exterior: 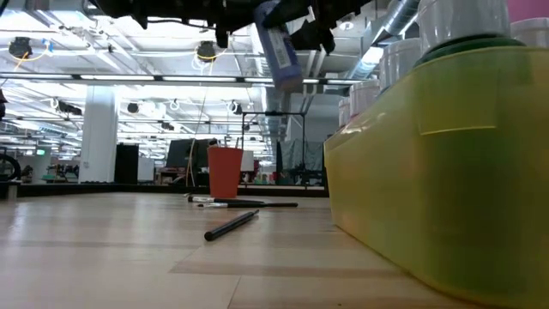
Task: Pick & Place Paint Supplies
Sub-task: Put the purple paint bottle into the yellow bin
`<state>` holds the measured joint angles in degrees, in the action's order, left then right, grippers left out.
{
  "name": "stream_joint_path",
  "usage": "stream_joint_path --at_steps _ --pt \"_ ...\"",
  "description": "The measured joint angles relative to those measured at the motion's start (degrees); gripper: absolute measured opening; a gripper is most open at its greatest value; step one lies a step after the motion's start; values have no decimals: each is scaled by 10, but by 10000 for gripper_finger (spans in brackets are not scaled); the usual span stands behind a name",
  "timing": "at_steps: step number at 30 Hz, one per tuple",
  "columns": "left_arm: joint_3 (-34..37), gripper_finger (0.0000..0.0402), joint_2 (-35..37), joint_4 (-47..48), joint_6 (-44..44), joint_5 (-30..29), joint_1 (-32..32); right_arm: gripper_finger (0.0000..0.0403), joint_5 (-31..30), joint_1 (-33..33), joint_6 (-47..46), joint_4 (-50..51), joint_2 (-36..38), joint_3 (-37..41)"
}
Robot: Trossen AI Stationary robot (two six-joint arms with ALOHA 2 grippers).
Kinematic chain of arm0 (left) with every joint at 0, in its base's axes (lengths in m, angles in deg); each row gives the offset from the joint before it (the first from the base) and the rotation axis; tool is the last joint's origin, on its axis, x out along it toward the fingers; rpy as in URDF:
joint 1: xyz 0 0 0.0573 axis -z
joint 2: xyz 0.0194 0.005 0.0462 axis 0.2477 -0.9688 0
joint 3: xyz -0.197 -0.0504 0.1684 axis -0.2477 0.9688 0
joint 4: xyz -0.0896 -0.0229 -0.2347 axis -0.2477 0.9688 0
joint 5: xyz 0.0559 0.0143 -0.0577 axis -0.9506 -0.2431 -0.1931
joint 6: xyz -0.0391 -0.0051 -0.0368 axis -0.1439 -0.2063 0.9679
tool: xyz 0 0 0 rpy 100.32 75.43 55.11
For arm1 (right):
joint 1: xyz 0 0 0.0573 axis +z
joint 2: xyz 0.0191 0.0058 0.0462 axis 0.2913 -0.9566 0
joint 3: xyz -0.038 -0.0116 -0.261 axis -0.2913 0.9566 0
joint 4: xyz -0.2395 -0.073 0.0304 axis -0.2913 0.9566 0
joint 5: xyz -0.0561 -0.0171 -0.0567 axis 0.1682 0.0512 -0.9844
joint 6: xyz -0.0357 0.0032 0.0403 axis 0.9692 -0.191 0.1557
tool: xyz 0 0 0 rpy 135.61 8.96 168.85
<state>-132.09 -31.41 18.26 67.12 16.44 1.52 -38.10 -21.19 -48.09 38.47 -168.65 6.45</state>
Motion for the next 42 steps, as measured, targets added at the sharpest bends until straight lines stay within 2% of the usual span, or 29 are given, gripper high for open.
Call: stream_joint_path --at_steps 14,23,27,32,38,42 --pt "-3 99 -23 0 12 -5 10 279 16 -3 -6 18 -2 0" --pt "-3 102 -23 -1 13 -7 13 192 15 1 -6 24 -1 0" --pt "-3 127 -23 -2 29 -5 12 165 16 1 -6 22 -1 0" --pt "-3 172 -11 1 31 -9 12 164 13 5 -6 13 7 1" --pt "-3 221 62 53 24 -8 12 161 -2 5 1 11 77 0" --pt "-3 241 127 91 23 -10 12 161 -6 25 3 63 141 1"
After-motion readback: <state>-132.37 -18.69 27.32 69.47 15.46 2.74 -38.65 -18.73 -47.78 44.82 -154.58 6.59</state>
